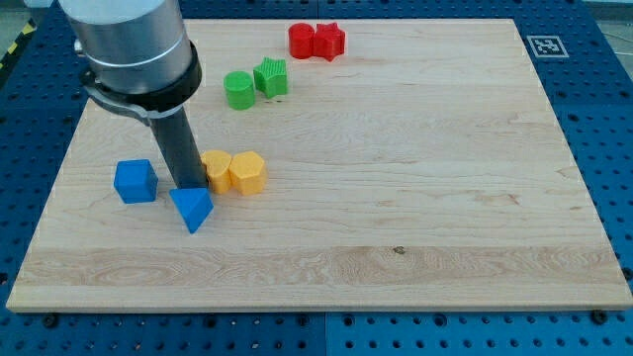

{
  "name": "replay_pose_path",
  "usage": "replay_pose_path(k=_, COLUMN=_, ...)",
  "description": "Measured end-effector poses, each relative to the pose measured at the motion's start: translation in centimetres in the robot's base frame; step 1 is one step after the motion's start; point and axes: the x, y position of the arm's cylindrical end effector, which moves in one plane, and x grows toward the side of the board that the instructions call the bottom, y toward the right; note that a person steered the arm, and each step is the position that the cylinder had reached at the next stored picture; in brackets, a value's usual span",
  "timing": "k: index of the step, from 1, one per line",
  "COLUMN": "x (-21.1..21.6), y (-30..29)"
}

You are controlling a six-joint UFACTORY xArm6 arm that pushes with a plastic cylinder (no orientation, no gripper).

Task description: Push the blue cube towards the bottom

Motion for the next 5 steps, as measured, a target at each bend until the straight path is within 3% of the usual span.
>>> replay_pose_path(k=1, x=-0.3, y=-0.2)
replay_pose_path(k=3, x=-4.8, y=-1.5)
replay_pose_path(k=5, x=-3.5, y=-3.4)
